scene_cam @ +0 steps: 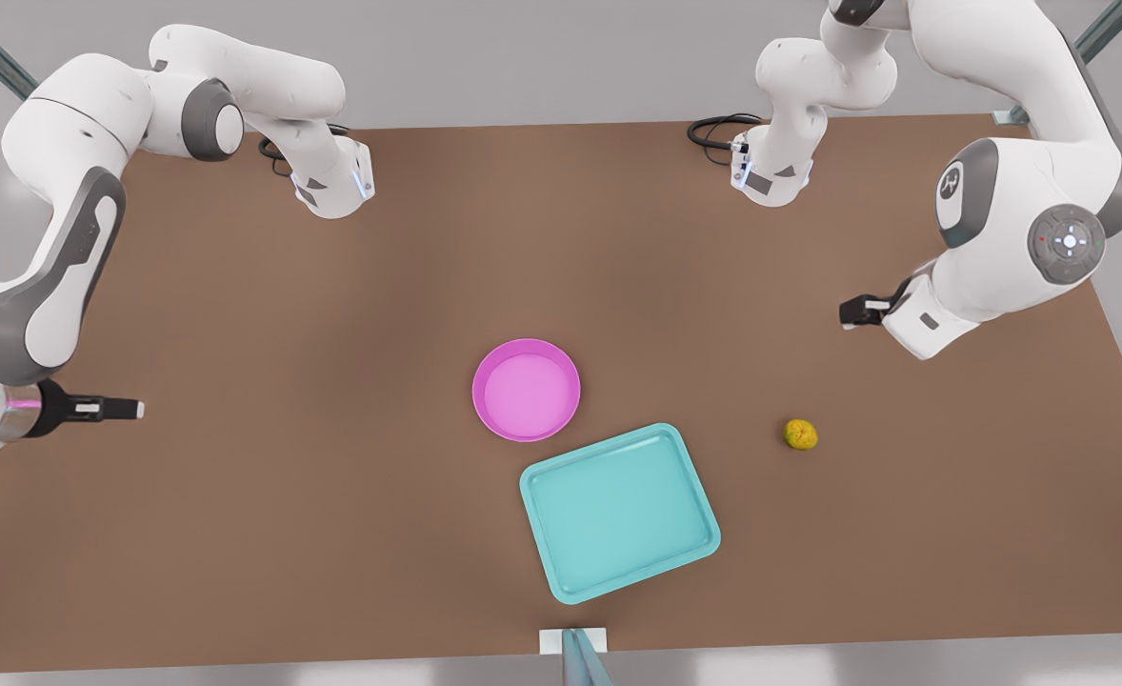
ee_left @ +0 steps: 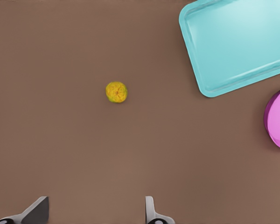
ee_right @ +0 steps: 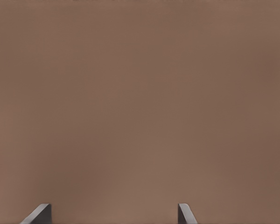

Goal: Place the orange on the plate with the left arm and the plate on the tray with the right arm

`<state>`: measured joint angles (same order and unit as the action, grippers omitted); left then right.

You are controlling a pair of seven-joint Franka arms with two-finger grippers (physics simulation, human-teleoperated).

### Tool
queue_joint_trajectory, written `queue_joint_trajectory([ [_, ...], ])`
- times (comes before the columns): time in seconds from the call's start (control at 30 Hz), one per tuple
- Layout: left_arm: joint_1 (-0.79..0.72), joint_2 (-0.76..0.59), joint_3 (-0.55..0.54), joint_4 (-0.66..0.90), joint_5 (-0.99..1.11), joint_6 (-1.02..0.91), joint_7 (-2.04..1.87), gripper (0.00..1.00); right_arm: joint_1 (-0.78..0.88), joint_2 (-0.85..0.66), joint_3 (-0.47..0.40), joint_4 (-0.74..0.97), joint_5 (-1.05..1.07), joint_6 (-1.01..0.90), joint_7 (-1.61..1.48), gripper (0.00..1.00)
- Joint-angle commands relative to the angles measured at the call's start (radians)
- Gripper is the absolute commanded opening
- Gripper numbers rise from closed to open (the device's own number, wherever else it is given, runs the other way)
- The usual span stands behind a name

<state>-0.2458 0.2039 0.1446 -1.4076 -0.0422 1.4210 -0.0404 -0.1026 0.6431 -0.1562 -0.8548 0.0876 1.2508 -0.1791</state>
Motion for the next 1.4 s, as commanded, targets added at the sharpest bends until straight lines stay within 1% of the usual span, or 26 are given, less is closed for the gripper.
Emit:
queue_joint_trajectory([
  [0.0,0.000,0.002,0.003,0.001,0.001,0.042,0.027,1.00,0.000,-0.002,0.000,0.000,0.001,0.036,-0.083,1.00],
  [0.07,0.002,0.032,0.004,0.001,0.001,0.044,0.022,1.00,0.000,-0.006,0.000,-0.007,0.001,0.036,-0.083,1.00],
  [0.1,0.005,0.132,0.006,0.001,0.001,0.052,0.017,1.00,0.000,-0.007,0.000,-0.009,0.001,0.036,-0.083,1.00],
  [0.17,0.005,0.353,0.006,0.021,-0.004,0.205,0.031,1.00,-0.005,-0.005,0.000,-0.010,0.001,0.038,-0.085,1.00],
  [0.2,0.016,0.426,0.006,0.016,-0.010,0.329,0.034,1.00,-0.005,-0.007,0.000,-0.015,0.001,0.036,-0.085,1.00],
  [0.23,0.051,0.463,0.003,-0.007,-0.013,0.445,0.039,1.00,-0.005,-0.007,0.000,-0.015,0.001,0.038,-0.085,1.00],
  [0.27,0.053,0.476,0.003,-0.085,-0.010,0.602,0.039,1.00,-0.005,-0.007,0.000,-0.016,0.001,0.036,-0.085,1.00],
  [0.3,0.057,0.486,0.001,-0.134,-0.007,0.696,0.039,1.00,-0.003,-0.007,0.000,-0.017,0.001,0.036,-0.083,1.00],
  [0.37,0.059,0.493,0.000,-0.160,-0.010,0.728,0.056,1.00,-0.003,-0.007,0.000,-0.017,0.001,0.035,-0.083,1.00],
  [0.43,0.057,0.502,0.000,-0.200,-0.013,0.800,0.054,1.00,-0.003,-0.007,0.000,-0.017,0.001,0.035,-0.085,1.00],
  [0.87,0.048,0.505,-0.017,-0.252,-0.015,0.794,0.007,1.00,-0.006,-0.007,0.001,-0.035,0.003,0.035,-0.083,1.00],
  [1.2,0.048,0.539,-0.017,-0.254,-0.015,0.806,0.014,1.00,-0.019,-0.005,0.000,-0.038,0.023,0.035,-0.085,1.00],
  [1.23,0.048,0.543,-0.017,-0.254,-0.015,0.806,0.013,0.94,-0.019,-0.005,0.000,-0.038,0.023,0.027,-0.085,1.00],
  [1.27,0.048,0.543,-0.017,-0.254,-0.015,0.806,0.013,0.81,-0.019,-0.005,0.000,-0.038,0.023,0.010,-0.085,1.00],
  [1.33,0.048,0.545,-0.017,-0.254,-0.015,0.808,0.014,0.69,-0.020,-0.005,-0.003,-0.036,0.021,-0.019,-0.072,1.00],
  [1.37,0.048,0.545,-0.017,-0.254,-0.015,0.808,0.013,0.66,-0.020,-0.005,-0.003,-0.036,0.015,-0.037,-0.072,1.00],
])
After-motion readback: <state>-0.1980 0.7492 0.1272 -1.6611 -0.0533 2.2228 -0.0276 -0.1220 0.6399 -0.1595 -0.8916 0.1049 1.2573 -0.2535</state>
